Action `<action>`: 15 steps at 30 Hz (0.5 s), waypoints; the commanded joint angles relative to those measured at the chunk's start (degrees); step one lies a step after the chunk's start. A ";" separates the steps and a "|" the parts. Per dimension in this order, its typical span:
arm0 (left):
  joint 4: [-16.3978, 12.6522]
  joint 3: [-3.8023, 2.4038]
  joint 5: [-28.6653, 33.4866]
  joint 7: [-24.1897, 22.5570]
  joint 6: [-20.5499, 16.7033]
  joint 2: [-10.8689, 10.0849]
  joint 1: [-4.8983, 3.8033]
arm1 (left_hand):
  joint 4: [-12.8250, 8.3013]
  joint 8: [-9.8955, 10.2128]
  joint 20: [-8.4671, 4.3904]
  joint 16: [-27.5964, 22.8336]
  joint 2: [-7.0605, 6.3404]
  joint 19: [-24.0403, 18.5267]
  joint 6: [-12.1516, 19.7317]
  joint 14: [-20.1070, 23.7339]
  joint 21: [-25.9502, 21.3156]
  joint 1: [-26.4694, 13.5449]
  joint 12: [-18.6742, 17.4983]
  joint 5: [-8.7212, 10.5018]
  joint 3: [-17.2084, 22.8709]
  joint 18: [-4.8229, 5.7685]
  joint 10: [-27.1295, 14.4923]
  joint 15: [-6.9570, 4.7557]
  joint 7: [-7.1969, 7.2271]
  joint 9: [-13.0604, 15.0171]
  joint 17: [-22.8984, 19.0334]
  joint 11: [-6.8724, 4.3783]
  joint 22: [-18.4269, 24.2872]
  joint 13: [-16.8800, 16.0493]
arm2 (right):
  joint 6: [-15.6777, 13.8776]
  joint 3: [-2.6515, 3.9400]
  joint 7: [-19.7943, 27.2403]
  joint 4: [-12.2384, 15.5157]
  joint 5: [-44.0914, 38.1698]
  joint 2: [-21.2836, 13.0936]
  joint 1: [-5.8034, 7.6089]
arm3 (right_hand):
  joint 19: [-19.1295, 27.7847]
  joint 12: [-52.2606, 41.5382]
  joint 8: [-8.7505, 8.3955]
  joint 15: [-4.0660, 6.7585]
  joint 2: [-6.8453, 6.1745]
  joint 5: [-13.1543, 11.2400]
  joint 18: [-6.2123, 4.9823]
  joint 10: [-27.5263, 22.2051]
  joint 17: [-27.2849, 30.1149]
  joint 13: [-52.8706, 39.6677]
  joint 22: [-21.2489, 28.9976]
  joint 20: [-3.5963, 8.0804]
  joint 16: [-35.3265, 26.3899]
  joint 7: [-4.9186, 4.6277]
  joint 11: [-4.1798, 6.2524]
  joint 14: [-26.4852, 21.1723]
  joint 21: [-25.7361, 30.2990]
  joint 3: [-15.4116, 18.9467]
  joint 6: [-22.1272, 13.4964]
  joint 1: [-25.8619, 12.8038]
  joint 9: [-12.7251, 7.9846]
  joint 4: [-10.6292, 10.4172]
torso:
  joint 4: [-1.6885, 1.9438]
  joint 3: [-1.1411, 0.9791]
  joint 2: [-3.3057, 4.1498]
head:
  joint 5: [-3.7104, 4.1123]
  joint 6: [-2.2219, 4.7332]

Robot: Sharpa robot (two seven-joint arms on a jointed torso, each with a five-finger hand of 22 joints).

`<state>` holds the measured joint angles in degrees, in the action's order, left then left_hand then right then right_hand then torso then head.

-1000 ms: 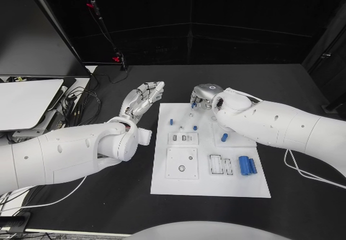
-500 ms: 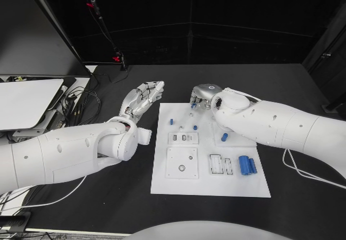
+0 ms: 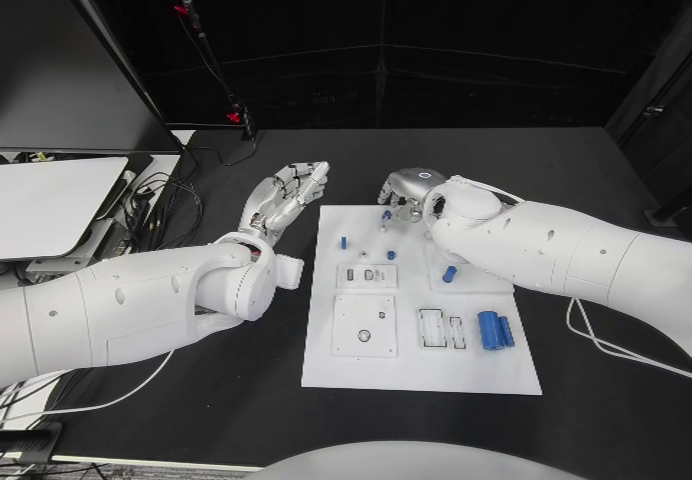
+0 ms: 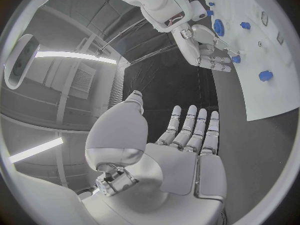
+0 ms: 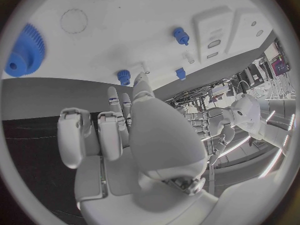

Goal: Assemble the parts on the task board

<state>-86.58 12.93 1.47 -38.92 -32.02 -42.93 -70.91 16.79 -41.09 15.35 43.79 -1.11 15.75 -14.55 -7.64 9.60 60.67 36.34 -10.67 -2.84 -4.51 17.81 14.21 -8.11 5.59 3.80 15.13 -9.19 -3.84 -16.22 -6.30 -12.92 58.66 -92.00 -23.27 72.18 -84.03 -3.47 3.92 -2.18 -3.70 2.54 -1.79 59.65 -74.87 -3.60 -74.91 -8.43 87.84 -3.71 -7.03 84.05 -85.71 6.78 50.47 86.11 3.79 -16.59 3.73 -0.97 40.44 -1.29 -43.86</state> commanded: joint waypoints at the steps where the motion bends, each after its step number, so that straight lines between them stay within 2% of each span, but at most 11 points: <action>1: 0.08 -0.05 -0.40 -17.68 0.09 0.04 -0.10 | 0.05 -0.22 0.23 0.27 0.86 0.19 -0.43 -0.35 0.29 0.05 0.25 -0.33 0.28 -0.78 0.41 0.16 -8.93 -0.14 -0.06 0.02 -0.09 0.10 | -4.92 0.03 2.76 0.23 2.52 -0.38 0.09 | -0.58 -0.30 -0.11 -0.46 -3.12 0.26 -0.63 -0.68 0.52 -0.09 -4.83 -0.32 -0.35 0.02 -0.02 3.01 0.54 -4.96 -0.66 -3.07 0.11 -0.13 | -0.06 0.00 -0.05 | 0.07 -0.09; 4: 0.23 -0.05 -0.40 -17.61 0.15 0.16 -0.09 | 0.05 -0.22 0.23 0.27 0.86 0.19 -0.43 -0.35 0.29 0.05 0.25 -0.33 0.28 -0.78 0.41 0.16 -8.93 -0.14 -0.06 0.02 -0.09 0.10 | -9.87 0.03 5.61 0.98 6.86 -1.54 0.08 | -0.17 -0.42 -0.21 -0.30 -4.63 0.15 -0.88 -0.59 1.46 -0.12 -3.83 -0.17 -0.54 -0.11 -0.07 2.84 1.06 -6.72 -1.20 -5.04 0.08 -0.27 | -0.01 -0.03 0.00 | 0.05 -0.03; 6: 0.27 -0.05 -0.40 -17.57 0.21 0.20 -0.09 | 0.05 -0.22 0.24 0.27 0.88 0.18 -0.42 -0.34 0.29 0.06 0.25 -0.35 0.27 -0.78 0.40 0.16 -8.93 -0.15 -0.07 0.03 -0.08 0.10 | -13.30 0.04 7.63 2.04 11.24 -2.71 0.08 | 0.40 -0.50 -0.23 -0.21 -4.67 0.15 -1.18 -0.44 2.32 -0.14 -2.61 -0.09 -0.70 -0.38 0.01 2.69 1.67 -7.15 -1.46 -5.59 0.07 -0.24 | -0.07 -0.06 -0.05 | -0.01 -0.04; 10: 0.38 -0.04 -0.40 -17.52 0.28 0.26 -0.08 | 0.05 -0.22 0.24 0.27 0.88 0.18 -0.42 -0.34 0.29 0.06 0.25 -0.35 0.27 -0.78 0.40 0.16 -8.93 -0.15 -0.07 0.03 -0.08 0.10 | -18.75 0.06 12.27 6.45 23.00 -6.90 0.14 | 0.58 -1.11 -0.18 0.11 -2.96 0.15 -1.32 0.78 2.83 -0.30 -1.96 0.17 -0.82 -2.03 0.40 2.65 2.04 -8.43 -1.78 -5.78 0.09 0.09 | 0.00 0.00 -0.06 | 0.15 0.23; 13: 0.52 -0.03 -0.40 -17.51 0.27 0.28 -0.08 | 0.05 -0.22 0.24 0.27 0.88 0.18 -0.42 -0.34 0.29 0.06 0.25 -0.35 0.27 -0.78 0.40 0.16 -8.93 -0.15 -0.07 0.03 -0.08 0.10 | -19.23 0.08 16.08 9.98 31.07 -10.49 0.42 | 0.99 -2.19 -0.36 0.51 -1.47 0.27 -1.51 2.79 4.06 -0.65 -1.11 0.48 -1.14 -2.91 0.96 2.45 2.57 -9.19 -2.77 -4.83 -0.01 0.71 | -0.05 0.08 -0.13 | 0.31 0.43; 15: 0.65 -0.02 -0.40 -17.49 0.19 0.26 -0.08 | 0.05 -0.21 0.25 0.27 0.92 0.19 -0.41 -0.33 0.31 0.08 0.25 -0.39 0.27 -0.78 0.38 0.17 -8.93 -0.18 -0.07 0.03 -0.10 0.11 | -18.28 0.09 19.72 12.35 37.23 -13.35 0.92 | 0.85 -3.73 -0.29 1.16 -0.69 0.34 -1.46 5.51 4.09 -1.28 -1.34 0.95 -1.22 -3.37 1.77 2.50 2.52 -9.33 -3.45 -4.50 -0.02 1.04 | -0.16 0.12 -0.18 | 0.48 0.52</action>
<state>-86.00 12.95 1.47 -38.92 -32.02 -42.70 -70.91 16.79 -41.09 15.35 43.79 -0.60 15.75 -14.55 -7.64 9.60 60.76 36.34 -10.87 -2.84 -4.51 17.81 14.20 -8.11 5.51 3.80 15.13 -9.19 -3.79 -30.76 -6.30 -1.37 69.86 -69.48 -35.75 72.68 -83.15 -6.77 3.93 -1.27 -4.83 2.53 -2.68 64.40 -70.83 -4.72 -74.91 -7.92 86.86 -7.07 -5.46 83.99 -83.36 -2.29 47.34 81.51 3.83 -15.54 3.68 -0.94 40.32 -1.00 -43.47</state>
